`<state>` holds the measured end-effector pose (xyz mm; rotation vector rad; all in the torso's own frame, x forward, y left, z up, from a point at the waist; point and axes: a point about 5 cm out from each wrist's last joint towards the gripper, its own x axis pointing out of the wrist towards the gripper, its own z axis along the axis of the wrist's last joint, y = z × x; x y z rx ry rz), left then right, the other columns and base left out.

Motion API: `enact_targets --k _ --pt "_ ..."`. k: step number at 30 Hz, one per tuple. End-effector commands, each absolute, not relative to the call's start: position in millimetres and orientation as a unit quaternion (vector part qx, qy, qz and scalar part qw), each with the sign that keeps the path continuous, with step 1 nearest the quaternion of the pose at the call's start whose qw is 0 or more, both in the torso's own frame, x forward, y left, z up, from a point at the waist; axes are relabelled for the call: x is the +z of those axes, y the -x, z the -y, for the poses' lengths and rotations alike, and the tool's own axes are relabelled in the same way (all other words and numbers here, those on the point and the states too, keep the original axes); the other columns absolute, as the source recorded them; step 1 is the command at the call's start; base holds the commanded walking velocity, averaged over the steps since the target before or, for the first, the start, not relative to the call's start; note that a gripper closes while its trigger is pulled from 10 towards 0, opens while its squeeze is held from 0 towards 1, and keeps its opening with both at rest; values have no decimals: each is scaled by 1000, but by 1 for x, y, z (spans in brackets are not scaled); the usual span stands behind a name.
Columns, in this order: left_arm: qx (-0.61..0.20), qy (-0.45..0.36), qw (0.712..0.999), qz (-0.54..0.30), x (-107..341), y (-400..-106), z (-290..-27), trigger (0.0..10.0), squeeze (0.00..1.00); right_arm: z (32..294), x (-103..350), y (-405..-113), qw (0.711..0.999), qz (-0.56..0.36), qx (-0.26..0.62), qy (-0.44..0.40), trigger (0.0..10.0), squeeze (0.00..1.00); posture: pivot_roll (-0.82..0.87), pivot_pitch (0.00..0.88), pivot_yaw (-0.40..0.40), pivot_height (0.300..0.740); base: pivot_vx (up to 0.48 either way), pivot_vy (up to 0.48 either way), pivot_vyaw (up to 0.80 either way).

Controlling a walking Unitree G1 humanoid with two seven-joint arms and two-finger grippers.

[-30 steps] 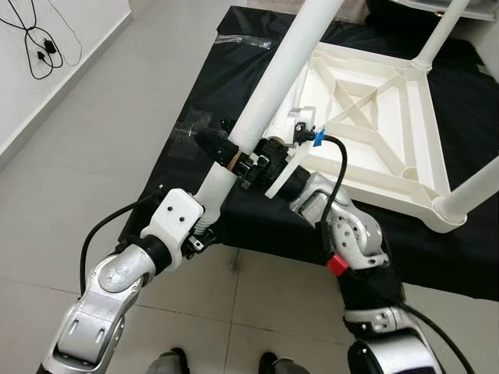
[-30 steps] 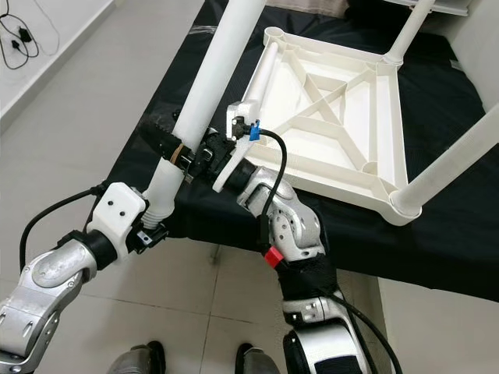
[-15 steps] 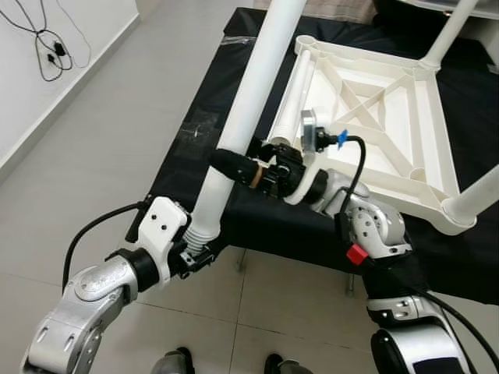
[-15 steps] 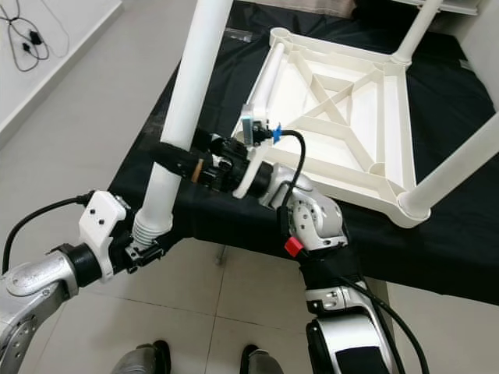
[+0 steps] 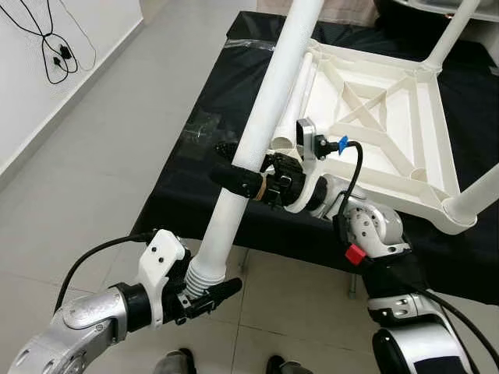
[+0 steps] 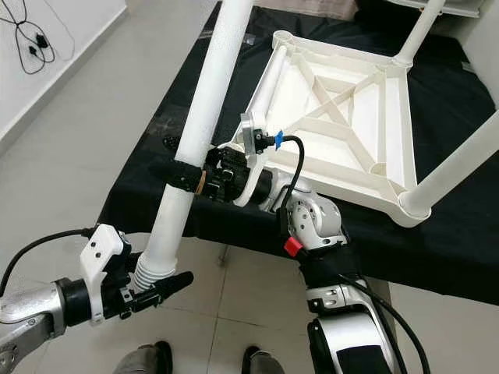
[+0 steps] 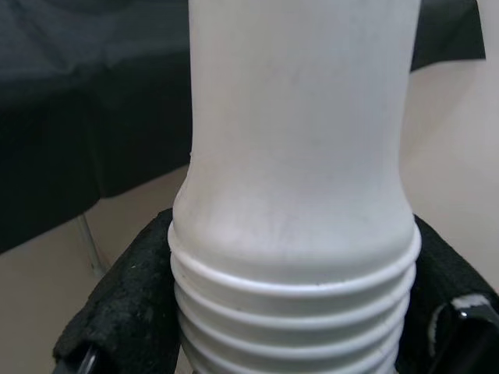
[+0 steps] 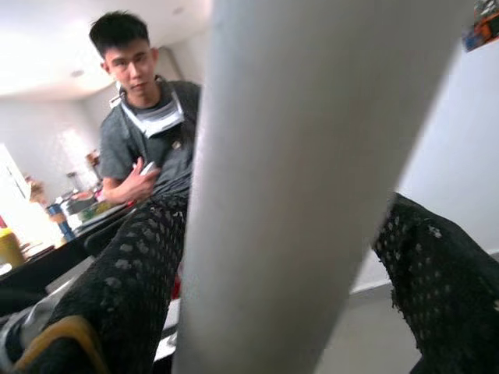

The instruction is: Building children table

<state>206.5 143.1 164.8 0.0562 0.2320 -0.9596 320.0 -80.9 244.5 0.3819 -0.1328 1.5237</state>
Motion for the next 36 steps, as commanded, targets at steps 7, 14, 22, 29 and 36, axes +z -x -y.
enact_targets --k 7,14,22,29,36 --pt "-475 -26 871 -125 166 -205 -148 10000 0 76 242 -311 680 46 712 -168 10000 0 132 193 -29 740 0 0 0" --pt "-485 -31 863 -135 160 -201 -145 10000 0 72 244 -305 670 48 721 -172 10000 0 130 193 -25 740 0 0 0" --pt "-494 -34 857 -144 156 -200 -144 10000 0 65 246 -301 662 44 727 -175 10000 0 130 201 -24 740 0 0 0" --pt "-496 -45 855 -147 155 -202 -147 10000 0 60 244 -295 654 36 735 -175 10000 0 129 203 -24 740 0 0 0" --pt "-496 -46 855 -146 155 -204 -147 10000 0 56 245 -293 648 34 740 -177 4275 0 126 204 -23 740 0 0 0"
